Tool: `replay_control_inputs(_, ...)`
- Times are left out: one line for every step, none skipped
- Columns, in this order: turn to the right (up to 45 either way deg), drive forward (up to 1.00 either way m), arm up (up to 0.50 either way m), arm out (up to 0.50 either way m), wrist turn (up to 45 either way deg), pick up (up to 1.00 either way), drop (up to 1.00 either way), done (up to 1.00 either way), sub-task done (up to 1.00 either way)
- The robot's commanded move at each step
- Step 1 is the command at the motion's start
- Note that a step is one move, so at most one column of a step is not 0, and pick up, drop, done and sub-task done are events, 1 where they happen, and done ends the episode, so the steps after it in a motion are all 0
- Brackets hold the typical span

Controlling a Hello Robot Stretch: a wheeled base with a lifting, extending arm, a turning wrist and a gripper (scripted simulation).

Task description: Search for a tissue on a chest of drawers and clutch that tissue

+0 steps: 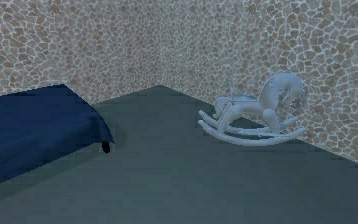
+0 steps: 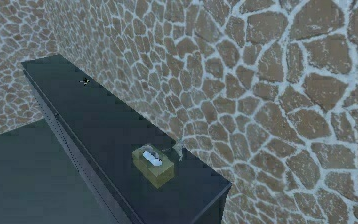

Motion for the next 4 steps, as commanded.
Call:
replay_control_inputs(0.0,0.00,0.28,0.00,0.0,0.00,0.00,0.00,0.00)
replay_control_inputs(0.0,0.00,0.00,0.24,0.0,0.00,0.00,0.00,0.00)
replay_control_inputs(0.0,0.00,0.00,0.00,45.0,0.00,0.00,0.00,0.00)
replay_control_inputs(0.0,0.00,0.00,0.00,45.0,0.00,0.00,0.00,0.00)
